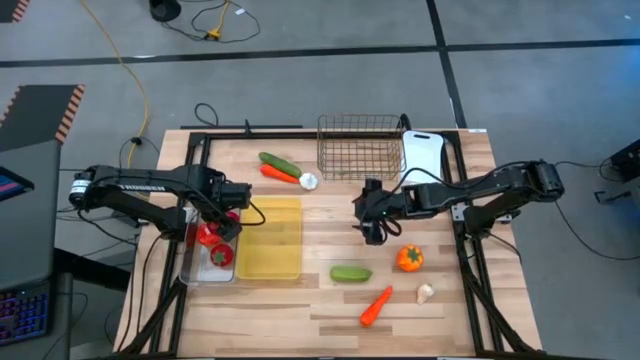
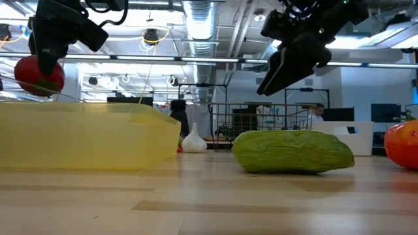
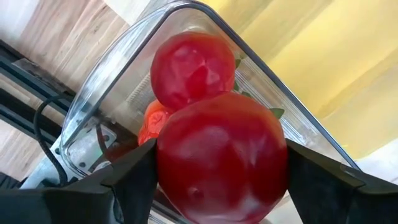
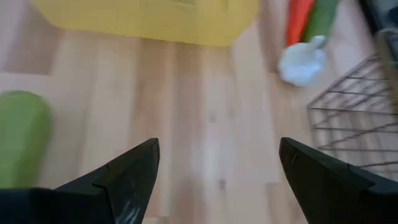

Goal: Sort produce into baskets
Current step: Put the red tomato into the transparent bin, then put the bottom cucumber into the wire basket

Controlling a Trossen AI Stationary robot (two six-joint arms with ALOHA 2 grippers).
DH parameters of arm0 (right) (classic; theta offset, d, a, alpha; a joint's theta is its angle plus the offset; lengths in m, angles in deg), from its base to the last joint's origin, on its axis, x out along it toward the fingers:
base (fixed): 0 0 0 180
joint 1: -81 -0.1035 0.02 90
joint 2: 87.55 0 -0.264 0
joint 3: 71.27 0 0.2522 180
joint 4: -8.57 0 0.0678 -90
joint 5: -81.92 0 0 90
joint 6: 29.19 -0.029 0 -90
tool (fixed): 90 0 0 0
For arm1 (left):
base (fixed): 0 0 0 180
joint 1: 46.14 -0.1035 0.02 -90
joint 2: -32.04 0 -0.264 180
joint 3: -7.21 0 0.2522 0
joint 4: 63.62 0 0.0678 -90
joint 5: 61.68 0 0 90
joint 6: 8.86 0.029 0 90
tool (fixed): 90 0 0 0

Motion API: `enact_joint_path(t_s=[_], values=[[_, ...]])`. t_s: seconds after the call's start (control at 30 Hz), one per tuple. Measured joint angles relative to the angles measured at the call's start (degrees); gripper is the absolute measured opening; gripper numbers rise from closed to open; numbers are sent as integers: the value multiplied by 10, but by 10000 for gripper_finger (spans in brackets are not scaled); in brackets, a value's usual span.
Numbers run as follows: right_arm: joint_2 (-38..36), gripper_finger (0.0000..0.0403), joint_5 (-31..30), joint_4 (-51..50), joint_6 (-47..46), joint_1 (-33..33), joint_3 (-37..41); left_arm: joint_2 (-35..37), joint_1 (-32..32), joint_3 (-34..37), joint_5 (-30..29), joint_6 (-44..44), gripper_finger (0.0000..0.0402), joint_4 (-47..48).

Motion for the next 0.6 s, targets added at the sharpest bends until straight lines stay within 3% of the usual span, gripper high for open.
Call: enact_joint_path(t_s=[0.17,0.3,0.6], values=[[0,358,57,0,-16,-1,0,0,0,0,2,6,330,7],[0,358,61,0,-16,-11,0,0,0,0,2,7,357,6],[0,358,62,0,-90,-61,0,0,0,0,1,7,365,-4]])
